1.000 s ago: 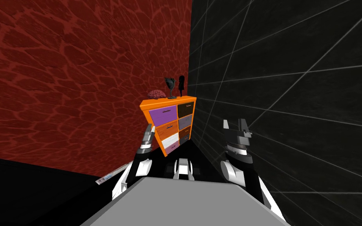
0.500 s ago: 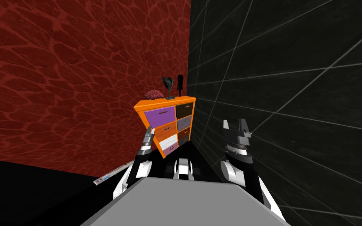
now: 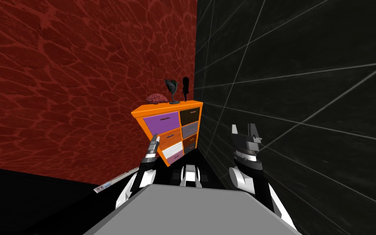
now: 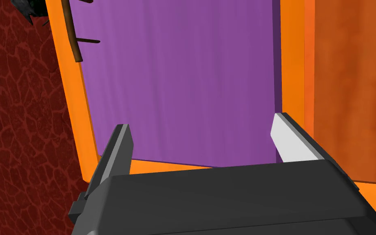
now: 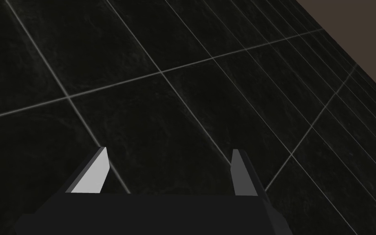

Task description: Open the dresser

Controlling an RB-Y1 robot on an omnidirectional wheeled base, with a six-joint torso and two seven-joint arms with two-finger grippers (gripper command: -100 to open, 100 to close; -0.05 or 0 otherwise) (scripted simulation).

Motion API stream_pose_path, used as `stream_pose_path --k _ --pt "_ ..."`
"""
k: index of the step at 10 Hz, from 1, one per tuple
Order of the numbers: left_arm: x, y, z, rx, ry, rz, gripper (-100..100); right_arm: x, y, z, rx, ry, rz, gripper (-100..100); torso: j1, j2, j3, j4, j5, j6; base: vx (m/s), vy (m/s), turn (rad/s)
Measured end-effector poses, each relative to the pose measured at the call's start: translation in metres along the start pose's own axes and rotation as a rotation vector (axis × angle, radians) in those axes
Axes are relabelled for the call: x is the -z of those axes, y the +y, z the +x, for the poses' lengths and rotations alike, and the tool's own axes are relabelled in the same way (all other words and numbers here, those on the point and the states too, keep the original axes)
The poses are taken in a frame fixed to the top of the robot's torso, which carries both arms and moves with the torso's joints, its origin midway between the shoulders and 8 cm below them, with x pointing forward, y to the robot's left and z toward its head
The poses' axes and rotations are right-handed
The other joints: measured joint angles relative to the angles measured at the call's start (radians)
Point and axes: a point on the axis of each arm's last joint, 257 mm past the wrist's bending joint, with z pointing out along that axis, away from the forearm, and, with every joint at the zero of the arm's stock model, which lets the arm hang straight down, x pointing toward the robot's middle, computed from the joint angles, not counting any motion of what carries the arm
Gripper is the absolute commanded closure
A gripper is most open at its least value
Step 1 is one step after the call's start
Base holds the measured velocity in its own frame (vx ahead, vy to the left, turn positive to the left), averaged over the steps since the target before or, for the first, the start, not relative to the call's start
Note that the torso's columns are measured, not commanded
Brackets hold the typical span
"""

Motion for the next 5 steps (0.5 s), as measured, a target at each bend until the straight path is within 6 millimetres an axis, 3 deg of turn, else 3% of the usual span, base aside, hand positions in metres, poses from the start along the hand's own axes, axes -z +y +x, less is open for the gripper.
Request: stream_pose_path --k 5 --pt "0.014 0.034 -0.012 -0.012 -0.008 -0.066 -100 0.000 0.000 0.000 0.000 0.000 0.000 0 -0.001 -0.002 -0.001 0.000 0.000 0.000 0.053 -0.072 0.047"
